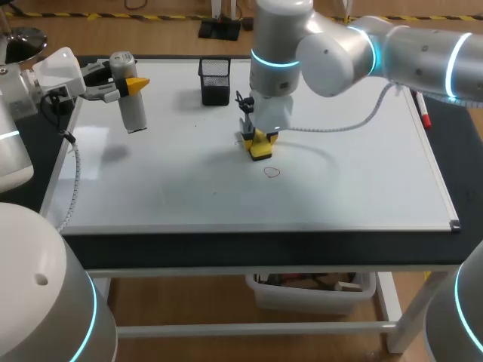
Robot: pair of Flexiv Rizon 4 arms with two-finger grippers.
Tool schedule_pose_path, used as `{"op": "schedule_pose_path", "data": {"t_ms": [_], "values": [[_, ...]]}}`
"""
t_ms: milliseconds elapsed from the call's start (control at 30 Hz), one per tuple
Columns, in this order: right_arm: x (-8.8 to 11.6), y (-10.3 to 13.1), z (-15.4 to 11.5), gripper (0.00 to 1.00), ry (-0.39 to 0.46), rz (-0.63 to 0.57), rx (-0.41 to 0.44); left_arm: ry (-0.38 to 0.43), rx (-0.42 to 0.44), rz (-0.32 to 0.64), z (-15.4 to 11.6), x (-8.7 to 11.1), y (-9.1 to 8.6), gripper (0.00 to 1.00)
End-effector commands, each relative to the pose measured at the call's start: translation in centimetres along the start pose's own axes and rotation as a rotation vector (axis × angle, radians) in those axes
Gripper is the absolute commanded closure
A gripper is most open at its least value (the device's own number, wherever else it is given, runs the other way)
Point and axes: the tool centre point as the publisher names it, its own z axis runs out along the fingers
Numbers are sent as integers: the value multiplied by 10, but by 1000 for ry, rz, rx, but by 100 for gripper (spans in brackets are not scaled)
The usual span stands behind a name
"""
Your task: Pick up the inspection probe, press it on each red-marked spot on the whiteboard one by one, put down the probe, pick up the eraser, and wipe off all the red marks.
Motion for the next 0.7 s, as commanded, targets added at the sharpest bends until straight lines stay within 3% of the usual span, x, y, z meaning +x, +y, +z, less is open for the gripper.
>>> {"op": "schedule_pose_path", "data": {"t_ms": [33, 333, 700], "values": [[1, 0, -9, 100, 3, -1, 4, 2, 2, 0, 0, 0, 0, 100], [-26, -13, -28, 100, -5, -37, 8, 2, 2, 0, 0, 0, 0, 100], [-53, -25, -11, 100, -15, -86, -23, 2, 2, 0, 0, 0, 0, 100]]}}
